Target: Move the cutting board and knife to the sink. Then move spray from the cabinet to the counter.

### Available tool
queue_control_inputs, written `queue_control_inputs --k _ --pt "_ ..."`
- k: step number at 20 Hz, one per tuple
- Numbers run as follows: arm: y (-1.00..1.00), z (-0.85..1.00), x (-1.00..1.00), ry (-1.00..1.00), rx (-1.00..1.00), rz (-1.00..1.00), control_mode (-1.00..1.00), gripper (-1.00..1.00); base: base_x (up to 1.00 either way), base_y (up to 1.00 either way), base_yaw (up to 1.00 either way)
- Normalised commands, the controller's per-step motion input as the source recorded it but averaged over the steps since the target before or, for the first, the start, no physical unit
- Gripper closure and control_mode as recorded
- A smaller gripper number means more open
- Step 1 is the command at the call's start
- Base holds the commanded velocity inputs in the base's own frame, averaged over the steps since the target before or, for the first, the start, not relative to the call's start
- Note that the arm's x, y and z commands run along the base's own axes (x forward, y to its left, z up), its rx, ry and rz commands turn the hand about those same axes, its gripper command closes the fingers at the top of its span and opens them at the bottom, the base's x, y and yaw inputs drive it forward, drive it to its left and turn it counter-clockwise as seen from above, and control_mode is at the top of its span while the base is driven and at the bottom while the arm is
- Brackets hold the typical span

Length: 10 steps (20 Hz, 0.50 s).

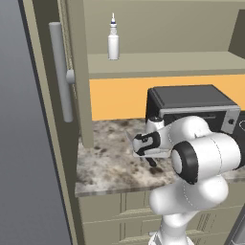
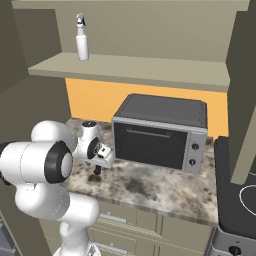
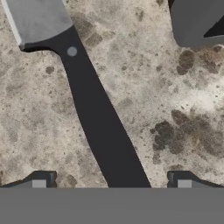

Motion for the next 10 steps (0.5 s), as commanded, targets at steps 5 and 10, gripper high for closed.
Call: queue_control_inputs --k 5,10 --pt "0.02 -0.11 0.11 0.00 0.00 0.00 -1.00 -1.00 0.00 0.00 0.00" --pt "0.17 -0.17 0.03 0.00 0.00 0.00 -1.00 -1.00 0.00 0.00 0.00"
